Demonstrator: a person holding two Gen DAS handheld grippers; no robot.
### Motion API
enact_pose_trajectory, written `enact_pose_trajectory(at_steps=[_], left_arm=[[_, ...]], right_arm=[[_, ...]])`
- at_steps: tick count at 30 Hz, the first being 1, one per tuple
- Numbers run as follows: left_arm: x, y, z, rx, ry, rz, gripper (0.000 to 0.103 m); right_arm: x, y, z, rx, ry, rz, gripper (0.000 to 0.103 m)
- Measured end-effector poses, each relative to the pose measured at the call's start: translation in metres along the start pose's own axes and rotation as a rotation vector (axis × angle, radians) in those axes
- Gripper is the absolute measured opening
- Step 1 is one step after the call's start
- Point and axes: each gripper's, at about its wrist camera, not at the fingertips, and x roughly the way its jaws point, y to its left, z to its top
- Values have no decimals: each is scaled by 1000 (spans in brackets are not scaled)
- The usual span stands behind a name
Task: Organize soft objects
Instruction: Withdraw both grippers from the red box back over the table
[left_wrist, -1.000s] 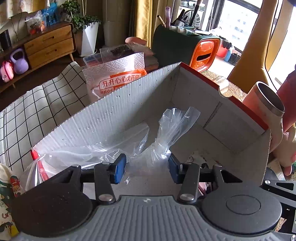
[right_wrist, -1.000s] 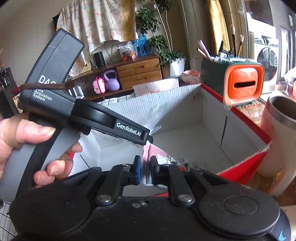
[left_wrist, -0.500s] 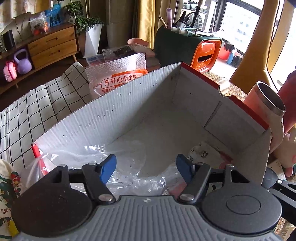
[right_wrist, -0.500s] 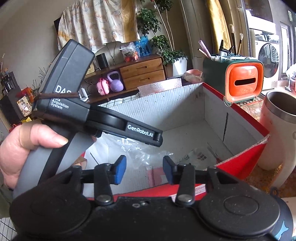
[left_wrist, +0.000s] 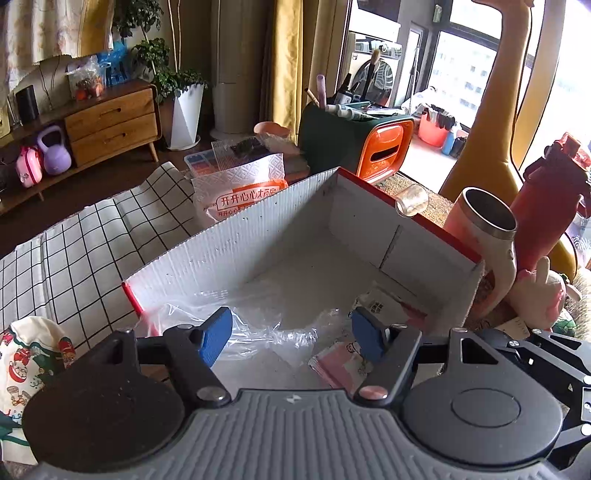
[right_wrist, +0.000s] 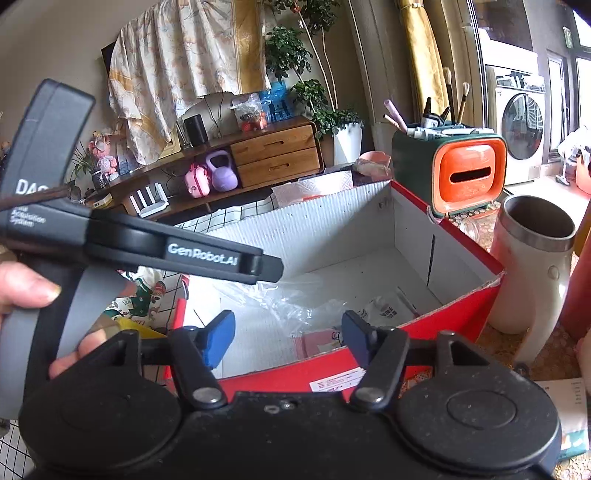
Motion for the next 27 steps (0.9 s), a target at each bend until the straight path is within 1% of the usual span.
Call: enact_pose_trajectory(at_steps=[2, 4, 5, 9, 11, 13, 15, 20, 22, 27], left_arm=[[-13, 0, -3, 0, -14, -2, 71], [-26, -1, -5, 5, -27, -2, 71], [-33, -1, -7, 7, -34, -1, 71], [-58, -1, -15, 21, -57, 7, 71], [-69, 0, -18, 23, -67, 9, 71], [-80, 2, -22, 21, -74, 9, 77], [-91, 4, -27, 15, -84, 7, 78], [-119, 8, -45, 29, -107, 16, 78], [-130, 10, -52, 30, -120, 25, 78], [-159, 18, -70, 15, -148, 26, 78]], right_arm=[[-5, 5, 1, -7, -4, -5, 67], [-12, 10, 1, -12, -11, -7, 73], [-15, 13, 1, -14, -13, -7, 74], [-29, 23, 0, -17, -24, -11, 82], [-36, 28, 0, -22, -29, -13, 84], [-42, 33, 0, -29, -34, -17, 88], [-48, 38, -1, -38, -38, -19, 90], [-62, 51, -4, -47, -49, -21, 95], [-67, 57, -4, -52, -58, -23, 99], [-80, 77, -10, -97, -68, -24, 102]])
